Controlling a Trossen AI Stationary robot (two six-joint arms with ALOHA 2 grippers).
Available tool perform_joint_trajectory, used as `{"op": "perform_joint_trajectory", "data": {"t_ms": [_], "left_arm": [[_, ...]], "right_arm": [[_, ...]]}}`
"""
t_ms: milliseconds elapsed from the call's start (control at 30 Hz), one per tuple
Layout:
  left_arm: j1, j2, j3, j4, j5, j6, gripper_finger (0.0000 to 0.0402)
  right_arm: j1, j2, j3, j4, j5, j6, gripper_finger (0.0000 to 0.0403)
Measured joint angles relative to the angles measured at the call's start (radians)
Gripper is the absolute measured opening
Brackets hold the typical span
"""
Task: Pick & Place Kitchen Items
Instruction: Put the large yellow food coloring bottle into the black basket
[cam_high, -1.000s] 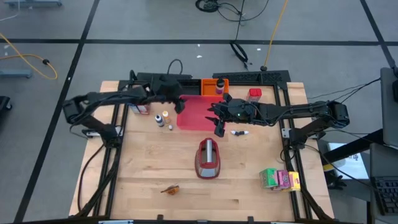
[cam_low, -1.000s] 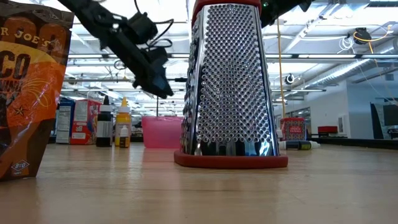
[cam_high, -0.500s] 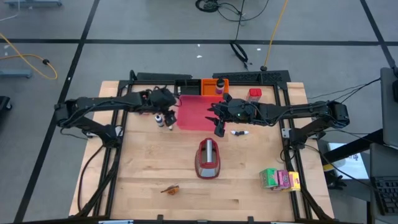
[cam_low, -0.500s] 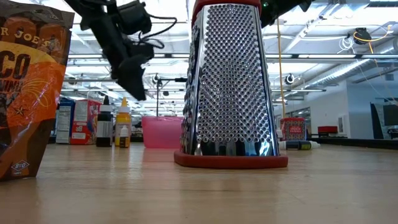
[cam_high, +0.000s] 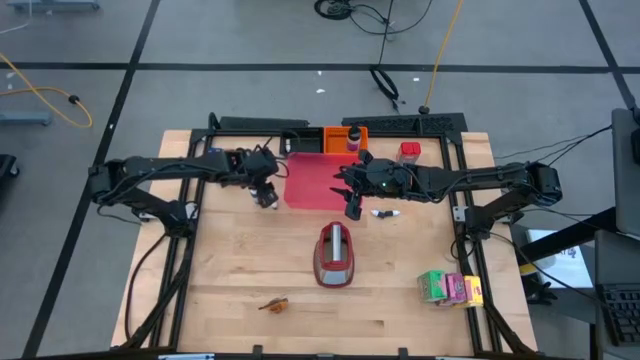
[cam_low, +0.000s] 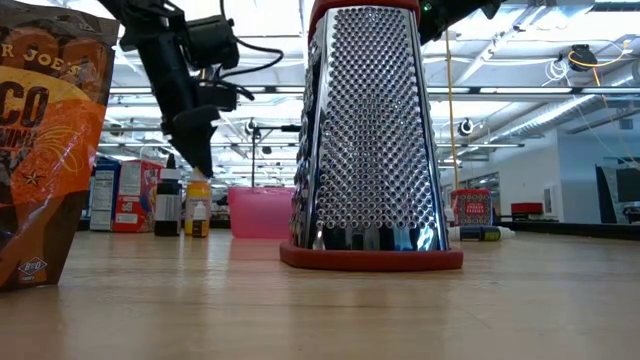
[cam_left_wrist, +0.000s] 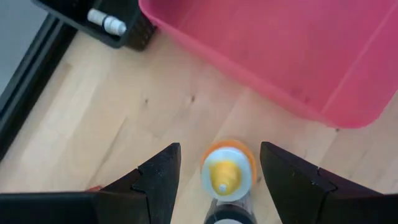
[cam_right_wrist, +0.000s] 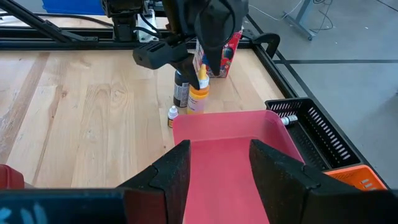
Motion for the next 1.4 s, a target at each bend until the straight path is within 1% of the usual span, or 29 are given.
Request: {"op": "perform_joint_trajectory", "data": {"t_ms": [333, 433, 600, 667, 833, 1100, 1267, 1400], "left_arm": [[0.002, 0.000, -0.054, 0.063, 0.049, 0.005, 0.0218], [0.002, 0.000, -0.062, 0.065, 0.051, 0.006, 0.0194], [0.002, -0.001, -0.072, 0.074, 0.052, 0.007, 0.0130], [0.002, -0.001, -0.073, 0.084, 0.053, 0.017, 0.0117], [0.002, 0.001, -0.075, 0.132, 0.101, 0.037, 0.0117], [0.002, -0.001, -0.068, 0.116, 0.073, 0.033, 0.0117], [0.007, -0.008, 0.003, 0.087, 0.007, 0.052, 0.0117], [0.038, -0.008, 0.076, 0.091, -0.001, 0.079, 0.0117]], "right_arm": [[0.000, 0.000, 0.000, 0.000, 0.000, 0.000, 0.0155], [0.000, 0.000, 0.000, 0.000, 0.000, 0.000, 0.0155], [0.000, 0.000, 0.000, 0.000, 0.000, 0.000, 0.0155], [0.000, 0.000, 0.000, 0.001, 0.000, 0.000, 0.0155], [0.000, 0.000, 0.000, 0.001, 0.000, 0.000, 0.0155], [0.000, 0.000, 0.000, 0.000, 0.000, 0.001, 0.0155], [0.000, 0.000, 0.000, 0.000, 0.000, 0.001, 0.0155], [0.000, 0.000, 0.000, 0.000, 0.000, 0.001, 0.0155]]}}
